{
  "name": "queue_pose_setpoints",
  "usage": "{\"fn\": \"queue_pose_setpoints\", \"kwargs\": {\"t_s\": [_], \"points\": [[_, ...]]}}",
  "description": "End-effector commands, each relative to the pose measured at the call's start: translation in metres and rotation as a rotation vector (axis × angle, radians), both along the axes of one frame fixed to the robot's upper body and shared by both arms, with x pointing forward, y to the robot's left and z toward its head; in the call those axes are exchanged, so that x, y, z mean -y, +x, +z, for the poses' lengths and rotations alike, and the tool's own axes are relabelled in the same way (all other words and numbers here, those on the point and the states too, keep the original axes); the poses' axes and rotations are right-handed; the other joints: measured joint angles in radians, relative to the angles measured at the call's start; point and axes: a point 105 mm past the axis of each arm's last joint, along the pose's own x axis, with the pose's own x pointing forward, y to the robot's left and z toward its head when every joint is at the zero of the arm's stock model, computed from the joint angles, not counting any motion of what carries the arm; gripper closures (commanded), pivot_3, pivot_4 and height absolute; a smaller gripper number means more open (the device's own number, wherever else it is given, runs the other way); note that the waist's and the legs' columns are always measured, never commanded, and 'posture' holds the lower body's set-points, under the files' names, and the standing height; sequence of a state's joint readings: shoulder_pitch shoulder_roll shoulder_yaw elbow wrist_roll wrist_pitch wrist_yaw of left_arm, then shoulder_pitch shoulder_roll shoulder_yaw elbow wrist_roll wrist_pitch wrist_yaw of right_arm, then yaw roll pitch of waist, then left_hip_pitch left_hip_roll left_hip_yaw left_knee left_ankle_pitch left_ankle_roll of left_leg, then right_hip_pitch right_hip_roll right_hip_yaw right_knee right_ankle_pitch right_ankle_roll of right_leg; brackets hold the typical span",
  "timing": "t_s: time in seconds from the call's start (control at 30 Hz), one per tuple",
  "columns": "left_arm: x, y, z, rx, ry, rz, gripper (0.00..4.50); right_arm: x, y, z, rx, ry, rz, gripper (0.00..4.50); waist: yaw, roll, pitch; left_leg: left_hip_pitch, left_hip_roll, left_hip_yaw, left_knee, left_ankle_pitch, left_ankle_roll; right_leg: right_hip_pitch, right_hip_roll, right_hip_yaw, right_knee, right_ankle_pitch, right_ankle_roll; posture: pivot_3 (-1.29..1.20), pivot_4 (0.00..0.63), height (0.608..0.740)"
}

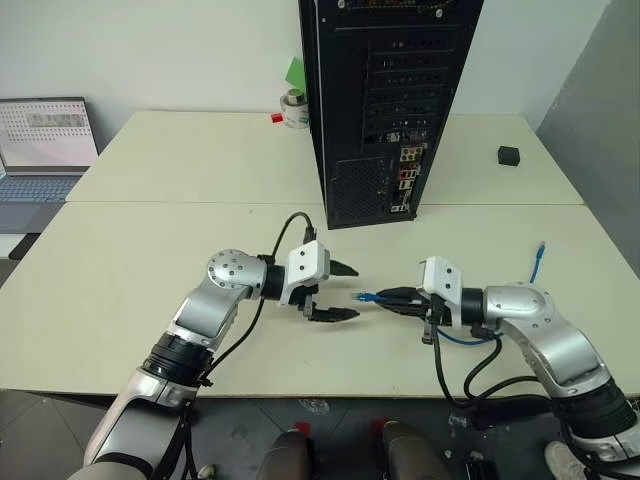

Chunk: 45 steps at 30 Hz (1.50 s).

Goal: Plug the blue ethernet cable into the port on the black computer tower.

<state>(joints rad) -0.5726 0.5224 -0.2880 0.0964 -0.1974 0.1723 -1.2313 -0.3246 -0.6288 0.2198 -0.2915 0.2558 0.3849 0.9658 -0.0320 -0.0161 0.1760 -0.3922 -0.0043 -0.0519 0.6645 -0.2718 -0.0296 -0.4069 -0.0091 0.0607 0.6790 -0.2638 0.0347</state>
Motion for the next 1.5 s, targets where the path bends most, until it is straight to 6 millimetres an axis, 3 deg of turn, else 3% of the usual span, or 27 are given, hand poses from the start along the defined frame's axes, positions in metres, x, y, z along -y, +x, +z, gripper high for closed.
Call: {"fn": "queue_pose_setpoints", "kwargs": {"t_s": [0.03, 0.3, 0.43, 0.73, 0.8, 1.03, 1.2, 1.5], "points": [[0.002, -0.002, 0.007, 0.016, -0.009, -0.027, 1.63, -0.004, -0.004, 0.010, 0.049, -0.012, 0.041, 4.49, 0.000, 0.000, 0.000, 0.000, 0.000, 0.000, 0.000, 0.000, 0.000, 0.000, 0.000, 0.000, 0.000, 0.000, 0.000, 0.00, 0.150, 0.740], [0.001, -0.002, 0.002, 0.023, 0.019, -0.037, 3.59, -0.005, -0.006, 0.009, 0.062, -0.036, 0.059, 4.50, 0.000, 0.000, 0.000, 0.000, 0.000, 0.000, 0.000, 0.000, 0.000, 0.000, 0.000, 0.000, 0.000, 0.000, 0.000, 0.00, 0.150, 0.740], [0.002, -0.002, 0.001, 0.027, 0.019, -0.036, 4.28, -0.006, -0.007, 0.009, 0.069, -0.043, 0.066, 4.50, 0.000, 0.000, 0.000, 0.000, 0.000, 0.000, 0.000, 0.000, 0.000, 0.000, 0.000, 0.000, 0.000, 0.000, 0.000, 0.00, 0.150, 0.740], [0.002, -0.002, -0.003, 0.049, 0.020, -0.023, 4.29, -0.007, -0.008, 0.008, 0.055, -0.055, 0.073, 4.50, 0.000, 0.000, 0.000, 0.000, 0.000, 0.000, 0.000, 0.000, 0.000, 0.000, 0.000, 0.000, 0.000, 0.000, 0.000, 0.00, 0.150, 0.740], [0.000, -0.002, -0.006, 0.078, 0.035, -0.023, 4.29, -0.007, -0.008, 0.007, 0.048, -0.064, 0.076, 3.80, 0.000, 0.000, 0.000, 0.000, 0.000, 0.000, 0.000, 0.000, 0.000, 0.000, 0.000, 0.000, 0.000, 0.000, 0.000, 0.00, 0.150, 0.740], [-0.003, -0.001, -0.007, 0.206, 0.064, -0.036, 4.29, 0.005, -0.003, 0.017, 0.025, -0.063, 0.069, 2.26, 0.001, 0.000, 0.000, 0.000, 0.000, 0.000, 0.000, 0.000, 0.000, 0.000, 0.000, 0.000, 0.000, 0.000, 0.000, 0.00, 0.150, 0.740], [-0.005, -0.009, 0.001, 0.493, 0.046, -0.103, 4.29, 0.016, -0.001, 0.040, -0.123, 0.093, 0.008, 1.42, 0.002, 0.000, 0.000, 0.000, 0.001, -0.001, 0.000, 0.000, 0.000, 0.000, -0.001, 0.000, 0.000, 0.000, 0.000, 0.00, 0.150, 0.740], [-0.011, -0.013, 0.009, 1.020, 0.054, -0.172, 4.30, 0.009, -0.004, 0.037, -0.416, 0.308, -0.056, 1.42, 0.002, 0.000, 0.000, 0.000, 0.000, -0.001, 0.000, 0.000, 0.000, 0.000, -0.007, -0.001, 0.000, 0.000, 0.000, 0.00, 0.150, 0.740]]}}
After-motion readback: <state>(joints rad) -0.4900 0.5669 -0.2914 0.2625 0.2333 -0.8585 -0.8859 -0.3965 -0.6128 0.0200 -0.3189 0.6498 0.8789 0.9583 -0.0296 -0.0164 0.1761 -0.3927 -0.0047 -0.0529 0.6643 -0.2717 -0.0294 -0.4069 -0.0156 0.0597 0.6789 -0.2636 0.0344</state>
